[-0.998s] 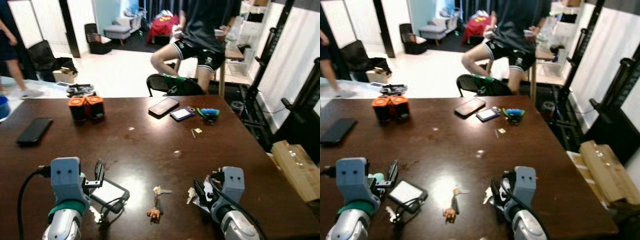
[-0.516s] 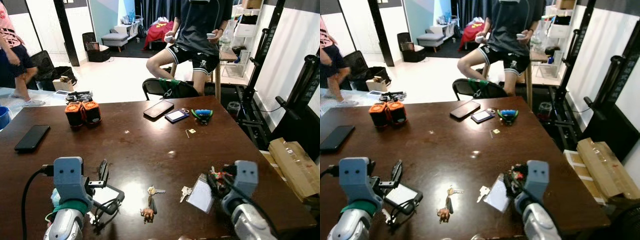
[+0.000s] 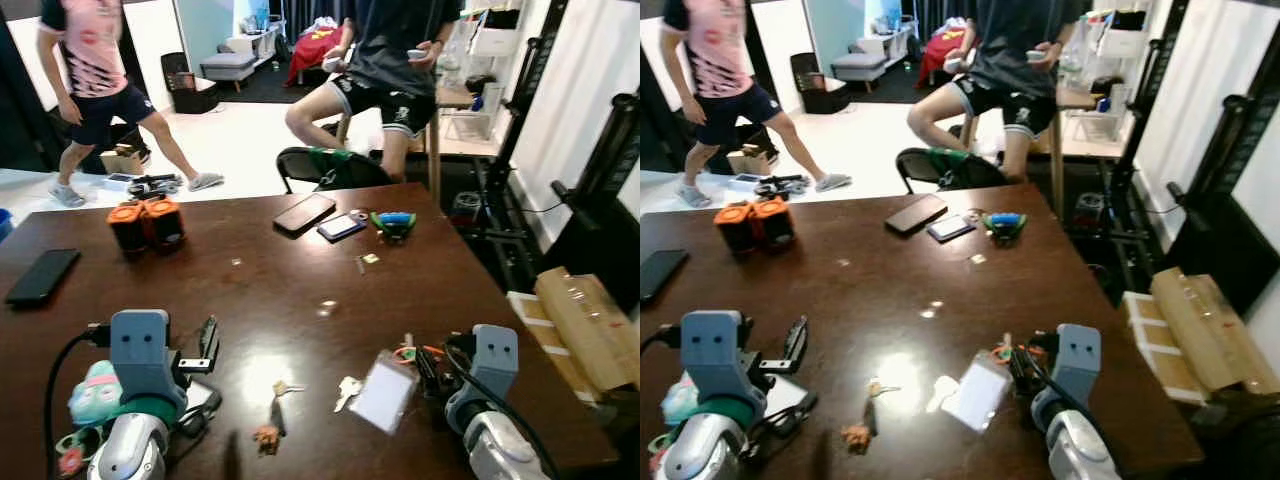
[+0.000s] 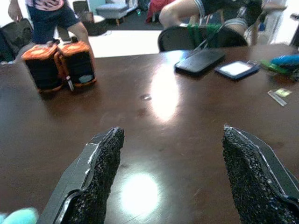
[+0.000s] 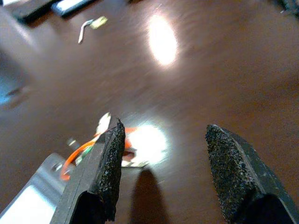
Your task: Hang keys on a hook
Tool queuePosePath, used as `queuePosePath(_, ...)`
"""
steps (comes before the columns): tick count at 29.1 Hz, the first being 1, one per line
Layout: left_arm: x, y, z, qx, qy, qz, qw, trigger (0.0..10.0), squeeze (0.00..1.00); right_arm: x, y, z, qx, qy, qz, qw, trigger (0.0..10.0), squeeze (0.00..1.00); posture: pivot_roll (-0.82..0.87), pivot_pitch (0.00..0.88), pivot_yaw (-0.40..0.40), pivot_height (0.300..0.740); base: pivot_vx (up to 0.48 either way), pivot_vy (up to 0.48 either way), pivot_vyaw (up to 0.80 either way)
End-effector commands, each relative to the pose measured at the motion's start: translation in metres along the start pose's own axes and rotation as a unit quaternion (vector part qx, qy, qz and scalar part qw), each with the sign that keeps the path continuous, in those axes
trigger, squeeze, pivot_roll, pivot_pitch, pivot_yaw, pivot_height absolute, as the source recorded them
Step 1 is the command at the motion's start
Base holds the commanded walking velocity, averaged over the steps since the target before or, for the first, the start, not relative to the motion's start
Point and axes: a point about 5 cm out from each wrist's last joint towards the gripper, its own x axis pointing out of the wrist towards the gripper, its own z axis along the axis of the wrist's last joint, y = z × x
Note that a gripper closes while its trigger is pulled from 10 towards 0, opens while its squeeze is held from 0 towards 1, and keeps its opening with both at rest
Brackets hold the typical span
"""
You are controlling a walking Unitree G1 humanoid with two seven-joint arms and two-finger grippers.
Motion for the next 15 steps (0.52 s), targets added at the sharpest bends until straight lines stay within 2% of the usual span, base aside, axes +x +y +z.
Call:
queuePosePath(1, -0.002, 0.005, -0.001, 0.004, 0.008, 0.008, 1.0, 10.0, 0.0, -0.001, 0.003, -0.005, 0.009, 0.008, 0.003, 1.0, 10.0, 0.0, -0.18, 0.02, 0.14, 0.74, 0.0, -0.39, 0.0)
queuePosePath(5, -0.003, 0.006, -0.001, 0.004, 0.008, 0.009, 1.0, 10.0, 0.0, -0.001, 0.003, -0.005, 0.009, 0.008, 0.003, 1.0, 10.0, 0.0, -0.18, 0.02, 0.142, 0.74, 0.0, -0.39, 0.0)
queuePosePath(8, -0.003, 0.002, 0.007, -0.036, -0.014, -0.005, 0.999, 10.0, 0.0, -0.002, 0.004, -0.008, 0.012, 0.011, 0.001, 1.0, 10.0, 0.0, -0.18, 0.023, 0.145, 0.74, 0.0, 0.48, 0.0)
queuePosePath(14, -0.003, 0.0, 0.01, -0.035, -0.021, -0.014, 0.999, 10.0, 0.0, -0.003, 0.005, -0.009, 0.014, 0.012, 0.0, 1.0, 10.0, 0.0, -0.18, 0.025, 0.15, 0.74, 0.0, 0.48, 0.0)
queuePosePath(15, -0.003, 0.001, 0.01, -0.03, -0.024, -0.014, 0.999, 10.0, 0.0, -0.004, 0.005, -0.009, 0.014, 0.012, -0.001, 1.0, 10.0, 0.0, -0.18, 0.026, 0.152, 0.74, 0.0, 0.0, 0.0)
